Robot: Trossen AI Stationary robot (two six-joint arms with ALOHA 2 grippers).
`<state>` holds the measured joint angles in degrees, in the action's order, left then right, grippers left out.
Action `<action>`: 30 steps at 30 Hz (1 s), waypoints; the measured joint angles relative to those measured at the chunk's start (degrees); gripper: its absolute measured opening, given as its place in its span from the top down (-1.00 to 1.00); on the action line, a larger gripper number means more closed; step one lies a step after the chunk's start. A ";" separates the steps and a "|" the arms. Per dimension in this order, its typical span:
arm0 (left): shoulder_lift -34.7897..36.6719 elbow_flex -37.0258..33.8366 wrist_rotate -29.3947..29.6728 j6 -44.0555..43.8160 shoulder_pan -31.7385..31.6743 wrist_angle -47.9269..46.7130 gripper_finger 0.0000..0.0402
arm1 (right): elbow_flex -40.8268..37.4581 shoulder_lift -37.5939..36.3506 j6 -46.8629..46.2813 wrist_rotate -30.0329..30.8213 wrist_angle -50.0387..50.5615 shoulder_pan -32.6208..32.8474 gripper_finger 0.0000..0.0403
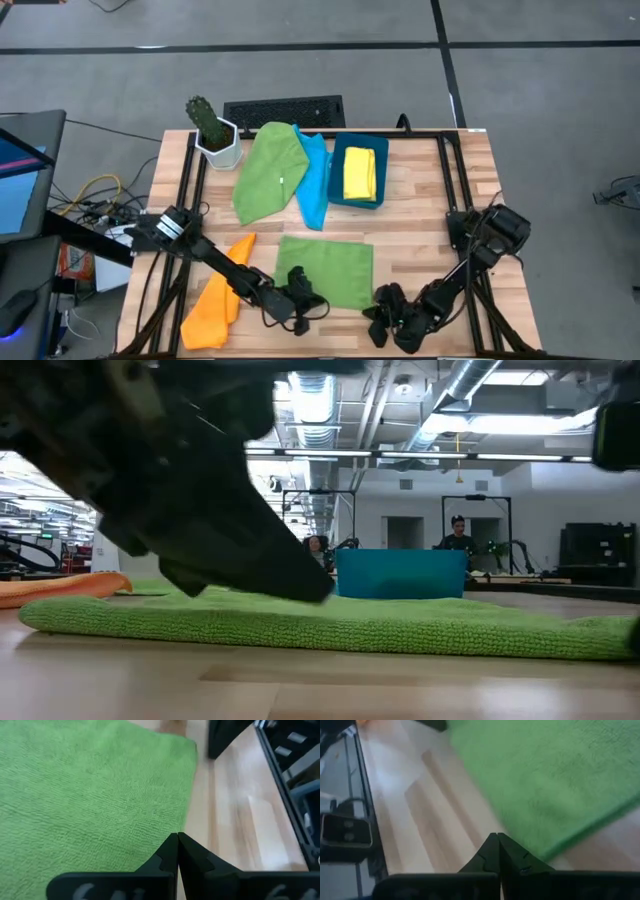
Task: Fold microfiber towels
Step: Fold the right green towel
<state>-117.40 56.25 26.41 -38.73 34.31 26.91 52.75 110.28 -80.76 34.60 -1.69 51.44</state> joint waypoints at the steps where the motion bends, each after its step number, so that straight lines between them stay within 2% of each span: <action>1: 0.00 0.97 -0.16 -0.01 -0.14 -1.69 1.00 | -0.02 -1.17 0.91 -0.16 0.39 0.34 0.91; 4: 0.35 3.48 0.08 0.95 -0.60 -3.39 1.00 | 0.05 -5.19 3.67 0.49 2.79 1.29 0.90; 8: 1.27 7.83 1.64 6.98 -0.60 -3.43 1.00 | 0.29 -9.55 9.08 1.18 8.68 1.65 0.91; 13: 1.14 11.06 2.28 8.75 -1.42 -11.68 1.00 | 4.97 -12.28 18.30 -8.67 23.57 -1.27 0.91; 16: 1.01 11.04 3.39 7.94 -2.36 -13.56 1.00 | 8.40 -12.49 24.83 -11.89 29.40 -3.32 0.81; 21: 0.07 11.04 2.56 7.66 -3.25 -12.02 1.00 | 10.80 -11.04 32.81 -12.79 29.47 -5.41 0.56; 26: -1.81 11.06 1.91 6.62 -2.90 -9.65 1.00 | 10.74 -8.31 33.25 -13.78 29.29 -6.63 0.33; 30: -1.82 11.14 2.48 8.13 -1.76 -10.28 1.00 | 10.76 -5.74 33.62 -14.13 28.56 -6.84 0.24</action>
<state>-119.22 67.40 28.89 -30.60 32.55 16.62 63.51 104.55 -47.14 20.47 26.87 44.60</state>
